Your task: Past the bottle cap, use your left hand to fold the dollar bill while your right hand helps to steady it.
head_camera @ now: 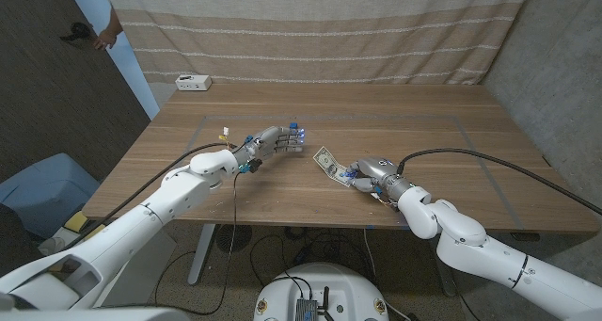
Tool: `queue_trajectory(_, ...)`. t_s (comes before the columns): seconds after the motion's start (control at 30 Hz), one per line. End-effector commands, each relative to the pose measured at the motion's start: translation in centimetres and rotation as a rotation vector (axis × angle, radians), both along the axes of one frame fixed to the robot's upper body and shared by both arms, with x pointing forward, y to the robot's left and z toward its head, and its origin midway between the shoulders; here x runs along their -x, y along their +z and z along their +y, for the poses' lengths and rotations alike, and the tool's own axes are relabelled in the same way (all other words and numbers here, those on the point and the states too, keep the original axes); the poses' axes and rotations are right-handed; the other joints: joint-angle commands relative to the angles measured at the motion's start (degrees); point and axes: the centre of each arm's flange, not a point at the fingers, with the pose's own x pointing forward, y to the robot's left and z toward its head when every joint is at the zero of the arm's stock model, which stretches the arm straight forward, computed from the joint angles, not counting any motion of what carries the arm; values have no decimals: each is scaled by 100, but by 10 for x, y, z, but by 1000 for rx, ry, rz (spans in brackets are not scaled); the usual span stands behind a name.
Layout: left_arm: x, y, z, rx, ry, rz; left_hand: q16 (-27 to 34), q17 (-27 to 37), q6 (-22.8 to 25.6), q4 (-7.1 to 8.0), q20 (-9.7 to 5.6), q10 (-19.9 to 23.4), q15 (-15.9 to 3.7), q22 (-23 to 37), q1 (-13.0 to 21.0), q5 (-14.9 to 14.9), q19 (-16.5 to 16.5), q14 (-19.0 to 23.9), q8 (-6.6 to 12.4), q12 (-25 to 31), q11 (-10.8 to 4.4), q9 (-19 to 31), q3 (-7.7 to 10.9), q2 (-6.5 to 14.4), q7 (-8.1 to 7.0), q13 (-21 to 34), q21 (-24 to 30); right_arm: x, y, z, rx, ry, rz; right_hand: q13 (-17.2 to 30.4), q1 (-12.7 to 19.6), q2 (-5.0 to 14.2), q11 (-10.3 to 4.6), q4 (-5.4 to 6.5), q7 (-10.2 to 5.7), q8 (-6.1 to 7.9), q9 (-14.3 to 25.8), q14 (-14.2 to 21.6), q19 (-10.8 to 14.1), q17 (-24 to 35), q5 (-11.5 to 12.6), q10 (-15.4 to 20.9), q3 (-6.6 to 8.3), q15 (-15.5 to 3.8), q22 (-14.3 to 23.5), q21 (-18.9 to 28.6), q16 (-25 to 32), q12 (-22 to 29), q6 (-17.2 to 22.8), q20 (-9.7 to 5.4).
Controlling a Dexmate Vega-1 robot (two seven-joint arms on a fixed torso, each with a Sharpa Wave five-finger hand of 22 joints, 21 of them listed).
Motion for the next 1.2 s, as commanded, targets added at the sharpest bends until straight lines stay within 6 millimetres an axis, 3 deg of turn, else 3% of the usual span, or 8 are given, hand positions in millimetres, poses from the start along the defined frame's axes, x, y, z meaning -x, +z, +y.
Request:
queue_trajectory(0.03,0,5,-10,-63,-54,54,-34,25,-183,-28,-5,3,28,-6,15,33,79,66,-74,-46,80,12,63,-31,42,20,21,0,-1,0,2,5,-4,14,55,11,-24,-32,12,-16,10,51,27,9,16,31,6,-359,27,14,-29,-5,60,-11)
queue_trajectory(0.13,-1,6,-12,-72,-70,65,-51,20,-244,-58,-24,-14,30,-11,22,40,123,59,-78,-61,92,12,75,-54,69,20,29,-1,-1,0,1,3,-5,14,48,20,14,-20,36,-18,10,63,29,5,15,36,2,-353,26,12,-33,-12,77,-14)
queue_trajectory(0.27,-4,6,-17,-63,-117,86,-60,10,-272,-161,-25,40,37,-44,67,80,508,149,-31,-69,146,12,150,-76,196,20,124,-1,-1,0,1,3,-6,15,42,34,-3,-6,30,-16,10,66,27,10,13,53,-9,-352,26,8,-33,-15,103,-22)
queue_trajectory(0.47,-7,7,-23,-88,-145,104,-66,-5,-284,-269,2,133,71,-74,80,122,838,287,-13,-67,238,9,182,-187,344,18,173,-2,-1,-1,-1,6,-6,15,55,46,5,-8,33,-25,10,73,36,9,13,84,-10,-348,26,9,-37,-13,105,-21)
queue_trajectory(0.7,-10,7,-32,-108,-163,124,-97,-14,-372,-369,8,85,74,-83,135,142,857,292,-37,-105,269,6,186,-272,402,15,135,-2,-2,-3,-4,6,-3,15,63,56,-25,-6,28,-32,10,98,44,3,12,101,-10,-356,26,9,-40,-19,113,-20)
queue_trajectory(1.2,-14,5,-55,-120,-218,141,-92,2,-481,-397,98,64,196,-88,163,128,936,314,-40,-127,359,7,99,-343,508,11,90,-1,-4,-6,-11,9,-9,16,75,73,-10,0,26,-39,10,106,43,8,9,125,-22,-359,26,2,-46,-32,137,-18)
